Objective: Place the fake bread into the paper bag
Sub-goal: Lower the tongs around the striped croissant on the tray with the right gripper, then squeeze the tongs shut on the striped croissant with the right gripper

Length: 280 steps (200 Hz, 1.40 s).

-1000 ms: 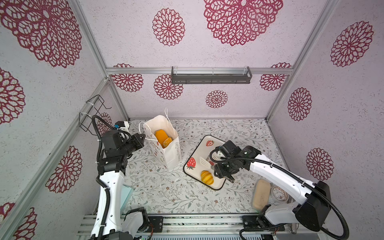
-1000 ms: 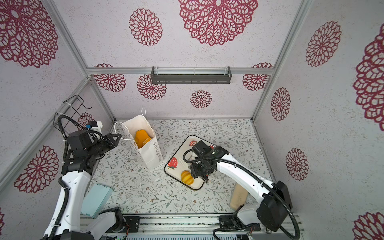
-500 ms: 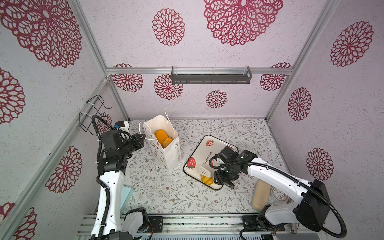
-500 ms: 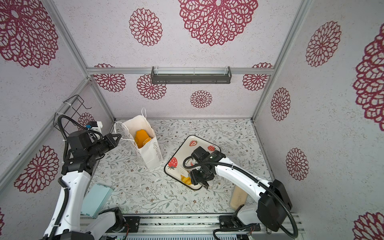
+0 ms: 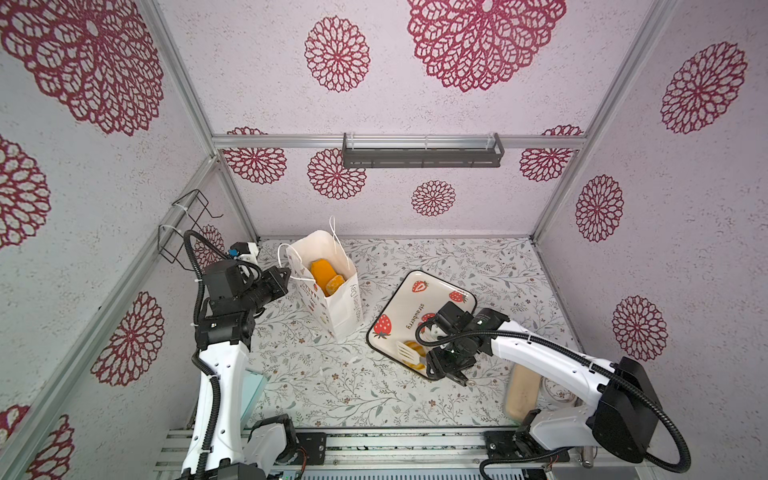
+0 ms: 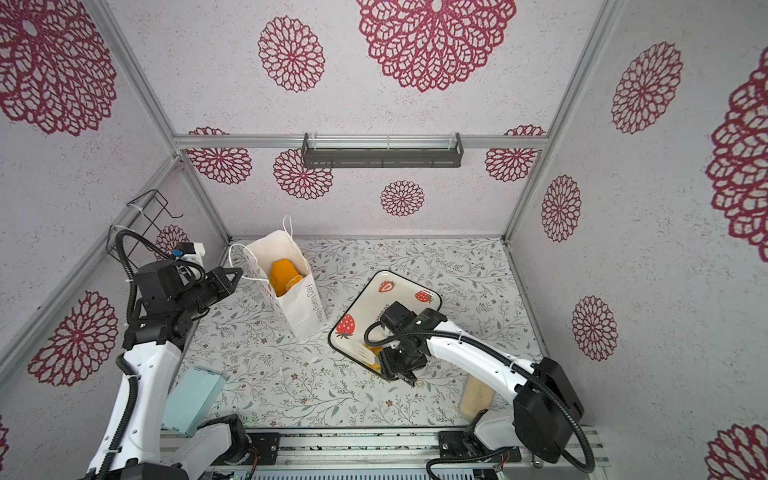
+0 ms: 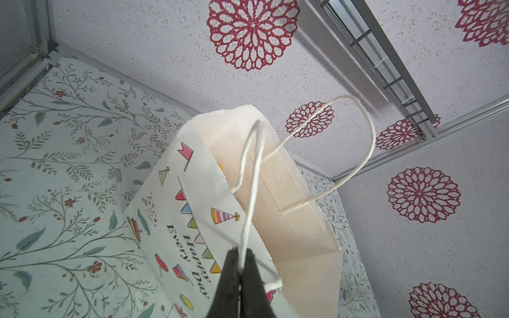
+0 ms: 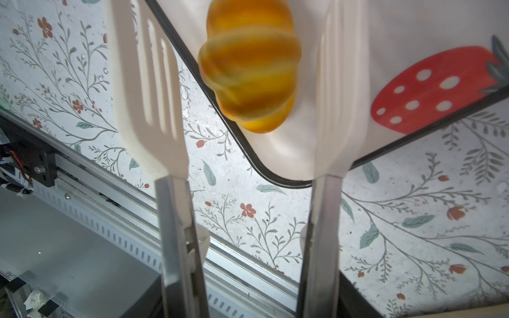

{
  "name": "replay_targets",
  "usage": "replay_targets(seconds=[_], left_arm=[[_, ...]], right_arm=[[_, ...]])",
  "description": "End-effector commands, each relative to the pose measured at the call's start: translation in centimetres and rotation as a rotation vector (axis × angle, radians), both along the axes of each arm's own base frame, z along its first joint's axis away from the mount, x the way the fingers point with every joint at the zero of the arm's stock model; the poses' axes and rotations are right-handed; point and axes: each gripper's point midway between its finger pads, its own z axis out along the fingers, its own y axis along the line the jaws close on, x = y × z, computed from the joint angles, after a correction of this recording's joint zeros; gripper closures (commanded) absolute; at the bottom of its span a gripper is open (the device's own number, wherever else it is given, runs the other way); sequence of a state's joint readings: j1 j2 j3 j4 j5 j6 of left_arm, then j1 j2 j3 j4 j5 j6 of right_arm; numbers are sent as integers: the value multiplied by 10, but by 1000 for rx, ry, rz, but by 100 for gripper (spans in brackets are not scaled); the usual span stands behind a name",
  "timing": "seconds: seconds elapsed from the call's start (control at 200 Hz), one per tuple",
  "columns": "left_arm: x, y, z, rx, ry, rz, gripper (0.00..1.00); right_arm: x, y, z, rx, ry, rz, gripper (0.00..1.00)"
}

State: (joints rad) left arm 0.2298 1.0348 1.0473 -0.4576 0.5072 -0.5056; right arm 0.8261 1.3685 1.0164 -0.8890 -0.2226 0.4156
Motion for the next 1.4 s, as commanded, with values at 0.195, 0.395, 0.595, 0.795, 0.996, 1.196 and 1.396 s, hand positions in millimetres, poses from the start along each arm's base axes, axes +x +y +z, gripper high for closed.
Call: replay_targets(seconds=[0.195,0.395,0.595,0.795,0.996,1.196,1.396], left_arm=[[0,2,-1,6,-5,6,100],[0,2,-2,6,-2,5,100],[0,2,-2,7,-3,6,100],[0,2,-2,8,-1,5,100],[0,2,-3,8,1,6,100],[1,2,-3,4,3,6,100],[1,2,-3,6,2,7,100]], right_arm=[[-2,6,-2,6,5,1,35],[-1,1,-9,-31,3,3,35],[-1,0,-11,-41,3,5,38],[3,-3,-6,-50,-26,3,46],[21,0,17,-44,-120,-13,53],[45,12,43,-5,-221,-43,59],[66,21,63,33,-288,-68,60]])
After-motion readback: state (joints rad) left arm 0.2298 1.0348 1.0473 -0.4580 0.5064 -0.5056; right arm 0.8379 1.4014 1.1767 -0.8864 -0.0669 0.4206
